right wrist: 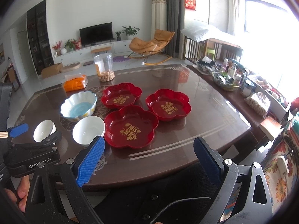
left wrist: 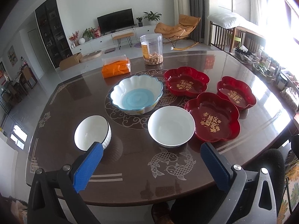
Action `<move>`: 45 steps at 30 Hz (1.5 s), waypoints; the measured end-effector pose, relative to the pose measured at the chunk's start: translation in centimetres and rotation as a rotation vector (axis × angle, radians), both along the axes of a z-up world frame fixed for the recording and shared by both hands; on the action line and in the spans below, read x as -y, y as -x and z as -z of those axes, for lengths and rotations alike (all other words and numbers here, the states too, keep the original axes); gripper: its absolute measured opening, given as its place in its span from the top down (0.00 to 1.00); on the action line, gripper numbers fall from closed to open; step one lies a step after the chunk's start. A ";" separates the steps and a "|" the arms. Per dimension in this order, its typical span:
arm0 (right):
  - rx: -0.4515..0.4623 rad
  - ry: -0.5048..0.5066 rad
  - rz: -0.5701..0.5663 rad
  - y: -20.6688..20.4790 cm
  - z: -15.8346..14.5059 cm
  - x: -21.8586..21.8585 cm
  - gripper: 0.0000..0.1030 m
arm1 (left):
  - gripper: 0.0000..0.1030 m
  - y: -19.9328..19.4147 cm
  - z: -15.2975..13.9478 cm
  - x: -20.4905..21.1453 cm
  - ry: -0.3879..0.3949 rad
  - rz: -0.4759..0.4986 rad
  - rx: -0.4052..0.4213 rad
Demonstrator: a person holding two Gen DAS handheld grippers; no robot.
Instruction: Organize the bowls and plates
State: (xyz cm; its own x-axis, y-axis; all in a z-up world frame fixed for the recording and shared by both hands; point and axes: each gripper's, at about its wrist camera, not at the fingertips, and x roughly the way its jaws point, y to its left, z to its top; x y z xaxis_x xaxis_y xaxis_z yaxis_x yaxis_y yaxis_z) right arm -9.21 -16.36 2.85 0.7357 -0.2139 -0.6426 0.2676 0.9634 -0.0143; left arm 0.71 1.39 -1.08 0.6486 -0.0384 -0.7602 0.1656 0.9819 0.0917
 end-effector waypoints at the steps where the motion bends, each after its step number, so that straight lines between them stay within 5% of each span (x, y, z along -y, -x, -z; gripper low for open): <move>1: 0.000 0.000 0.000 -0.1 0.0 -0.1 0.06 | 0.00 -0.2 0.2 0.0 0.001 -0.001 -0.009; 23: -0.040 -0.026 0.026 -0.2 1.4 2.0 0.06 | 0.00 -1.3 2.9 1.2 -0.010 0.053 -0.074; 34: -0.072 -0.008 0.027 -0.9 2.4 1.8 0.06 | 0.00 -1.2 3.6 0.0 0.046 0.075 -0.054; 45: -0.066 0.016 0.034 -1.3 2.7 1.4 0.06 | 0.00 -1.0 6.1 1.2 0.095 0.182 -0.122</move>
